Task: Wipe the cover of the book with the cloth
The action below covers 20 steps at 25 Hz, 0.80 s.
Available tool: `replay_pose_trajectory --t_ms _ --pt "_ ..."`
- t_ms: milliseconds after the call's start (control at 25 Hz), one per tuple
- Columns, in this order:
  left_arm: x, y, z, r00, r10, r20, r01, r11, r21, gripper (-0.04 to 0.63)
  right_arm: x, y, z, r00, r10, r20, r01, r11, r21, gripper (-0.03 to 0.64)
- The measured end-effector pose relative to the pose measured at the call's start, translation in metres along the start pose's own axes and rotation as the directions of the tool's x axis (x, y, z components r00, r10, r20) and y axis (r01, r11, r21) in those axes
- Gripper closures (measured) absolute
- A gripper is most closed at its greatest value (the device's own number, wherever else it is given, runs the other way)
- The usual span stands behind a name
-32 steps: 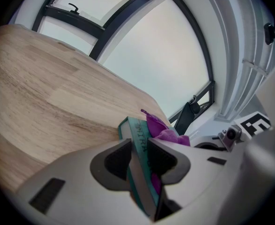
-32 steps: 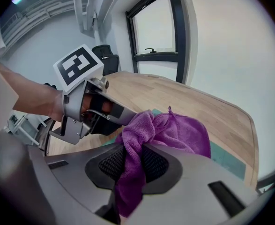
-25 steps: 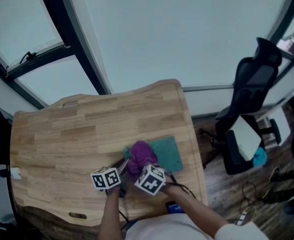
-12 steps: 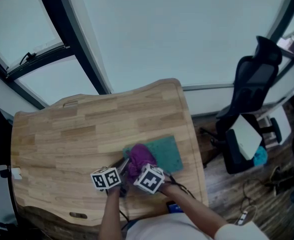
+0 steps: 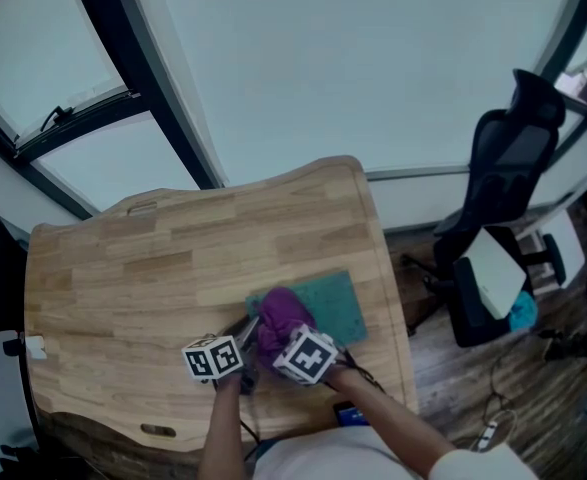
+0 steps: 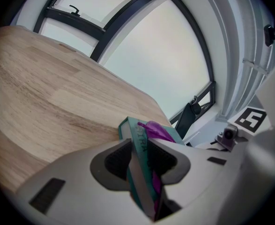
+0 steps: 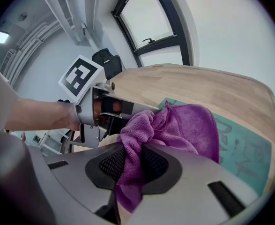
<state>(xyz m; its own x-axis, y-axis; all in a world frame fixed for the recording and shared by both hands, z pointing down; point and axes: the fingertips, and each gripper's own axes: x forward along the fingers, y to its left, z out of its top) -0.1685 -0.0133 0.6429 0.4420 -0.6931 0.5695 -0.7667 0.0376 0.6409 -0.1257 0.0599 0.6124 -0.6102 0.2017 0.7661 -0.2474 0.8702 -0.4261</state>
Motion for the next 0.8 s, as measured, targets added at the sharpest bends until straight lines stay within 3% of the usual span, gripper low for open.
replay_pose_trajectory --t_ms 320,520,800 --pt "-0.001 0.000 0.000 1.000 0.000 0.001 0.000 1.000 0.000 0.485 -0.013 -0.017 -0.006 0.999 -0.009 0.040 0.007 0.998 0.055 0.538" --pt "-0.001 0.001 0.000 1.000 0.003 0.003 -0.003 1.000 0.005 0.485 -0.025 -0.054 -0.020 0.994 -0.099 0.045 0.096 0.992 0.080 0.538" --pt "-0.002 0.003 0.000 1.000 0.006 0.006 -0.006 1.000 0.004 0.485 -0.041 -0.070 -0.028 0.991 -0.116 0.063 0.108 0.987 0.122 0.540"
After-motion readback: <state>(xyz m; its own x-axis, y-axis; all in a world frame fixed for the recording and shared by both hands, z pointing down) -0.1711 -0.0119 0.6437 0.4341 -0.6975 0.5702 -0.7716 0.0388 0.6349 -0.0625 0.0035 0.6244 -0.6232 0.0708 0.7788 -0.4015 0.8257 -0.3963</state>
